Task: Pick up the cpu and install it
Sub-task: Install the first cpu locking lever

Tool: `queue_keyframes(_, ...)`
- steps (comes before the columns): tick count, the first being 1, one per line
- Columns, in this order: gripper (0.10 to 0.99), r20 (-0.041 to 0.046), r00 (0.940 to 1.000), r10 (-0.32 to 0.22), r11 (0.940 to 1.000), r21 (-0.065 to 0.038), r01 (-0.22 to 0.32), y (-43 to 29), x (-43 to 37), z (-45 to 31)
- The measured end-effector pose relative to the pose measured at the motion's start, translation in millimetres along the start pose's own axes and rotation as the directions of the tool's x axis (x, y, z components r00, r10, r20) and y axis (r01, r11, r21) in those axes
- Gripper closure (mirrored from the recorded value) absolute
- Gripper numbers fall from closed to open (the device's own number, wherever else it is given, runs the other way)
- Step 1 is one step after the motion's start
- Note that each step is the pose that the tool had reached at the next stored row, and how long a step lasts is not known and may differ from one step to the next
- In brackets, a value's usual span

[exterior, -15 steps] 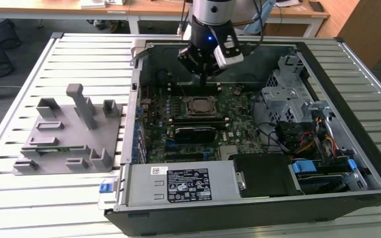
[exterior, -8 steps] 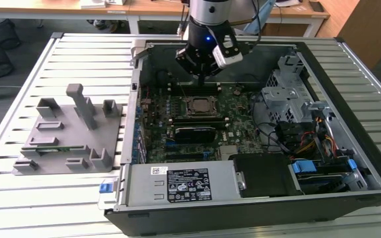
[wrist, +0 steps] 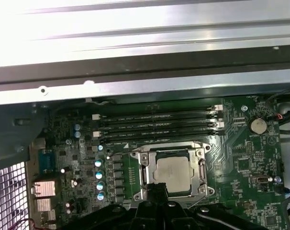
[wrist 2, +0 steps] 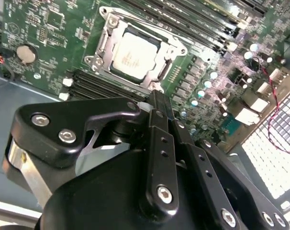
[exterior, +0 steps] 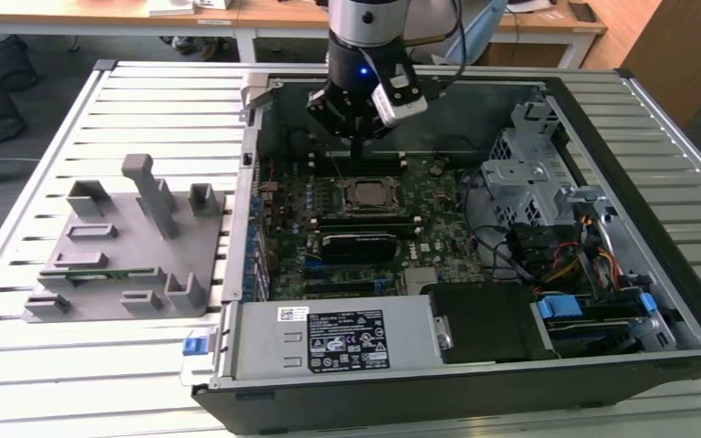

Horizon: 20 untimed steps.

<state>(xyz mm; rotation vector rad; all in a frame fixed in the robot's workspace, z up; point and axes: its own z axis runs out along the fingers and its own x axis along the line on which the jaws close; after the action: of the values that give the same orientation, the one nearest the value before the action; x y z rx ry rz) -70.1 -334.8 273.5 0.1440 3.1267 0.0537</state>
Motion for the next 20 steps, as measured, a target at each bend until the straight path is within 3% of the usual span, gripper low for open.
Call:
queue_keyframes(5,0.980,0.0144,0.9999,-0.001,1.0000,-0.002,0.001,-1.2,12.1,0.3)
queue_keyframes(10,0.980,0.0127,0.9982,-0.058,0.9983,-0.005,0.058,-1.3,12.9,1.4)
queue_keyframes(20,0.980,0.0145,0.9980,-0.061,0.9981,-0.006,0.062,-3.3,33.3,5.7)
